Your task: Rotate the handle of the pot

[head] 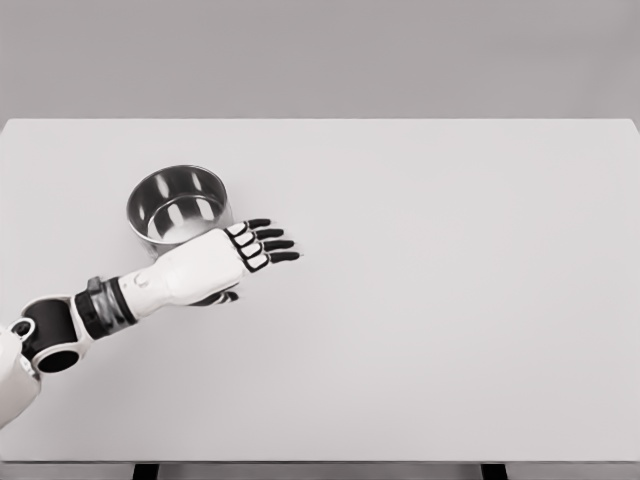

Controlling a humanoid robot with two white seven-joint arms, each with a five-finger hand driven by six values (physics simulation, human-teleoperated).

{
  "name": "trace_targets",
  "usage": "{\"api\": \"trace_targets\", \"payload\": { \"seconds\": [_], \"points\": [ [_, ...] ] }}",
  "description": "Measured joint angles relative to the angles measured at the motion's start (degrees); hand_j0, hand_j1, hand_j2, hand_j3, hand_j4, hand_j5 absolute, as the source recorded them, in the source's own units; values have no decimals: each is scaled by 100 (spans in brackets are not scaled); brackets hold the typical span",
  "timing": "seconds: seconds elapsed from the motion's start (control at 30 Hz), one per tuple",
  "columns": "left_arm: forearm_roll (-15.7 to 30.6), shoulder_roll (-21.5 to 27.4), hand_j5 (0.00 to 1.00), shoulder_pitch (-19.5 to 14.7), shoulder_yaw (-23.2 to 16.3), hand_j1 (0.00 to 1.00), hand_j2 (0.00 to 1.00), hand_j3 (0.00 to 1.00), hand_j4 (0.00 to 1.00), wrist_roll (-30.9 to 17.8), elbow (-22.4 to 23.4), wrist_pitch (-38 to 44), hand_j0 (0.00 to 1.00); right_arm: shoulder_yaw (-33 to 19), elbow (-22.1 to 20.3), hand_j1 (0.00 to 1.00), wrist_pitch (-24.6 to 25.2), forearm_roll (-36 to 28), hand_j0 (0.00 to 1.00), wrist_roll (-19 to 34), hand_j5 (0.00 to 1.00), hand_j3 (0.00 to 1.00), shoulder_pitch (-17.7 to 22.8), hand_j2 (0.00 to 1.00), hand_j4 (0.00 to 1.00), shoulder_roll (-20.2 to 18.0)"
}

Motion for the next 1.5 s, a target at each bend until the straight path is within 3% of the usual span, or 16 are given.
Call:
{"api": "trace_targets", "payload": {
  "seconds": [0.1, 0.33, 0.5, 1.03, 1.13, 1.5],
  "points": [
    [6, 62, 100, 18, 97, 100, 100, 100, 100, 7, -1, 0, 100, 0, 0, 100, 0, 0, 100, 0, 100, 100, 0, 100, 100, 0],
    [45, 277, 100, 404, 599, 100, 100, 100, 100, 36, -1, 0, 100, 0, 0, 100, 0, 0, 100, 1, 100, 100, 0, 100, 100, 0],
    [77, 395, 100, 413, 931, 100, 100, 100, 100, 46, 13, 0, 100, 0, 0, 100, 0, 0, 100, 1, 100, 100, 0, 100, 100, 0],
    [245, 625, 100, 501, 1053, 100, 100, 100, 100, 97, 48, 0, 100, 0, 0, 100, 0, 0, 100, 0, 100, 100, 0, 100, 100, 0],
    [237, 670, 100, 703, 1210, 100, 100, 100, 100, 98, 51, 1, 100, 0, 0, 100, 0, 0, 100, 1, 100, 100, 0, 100, 100, 0],
    [382, 844, 100, 712, 1423, 100, 100, 100, 100, 100, 44, 1, 100, 0, 0, 100, 0, 0, 100, 1, 100, 100, 0, 100, 100, 0]
  ]
}}
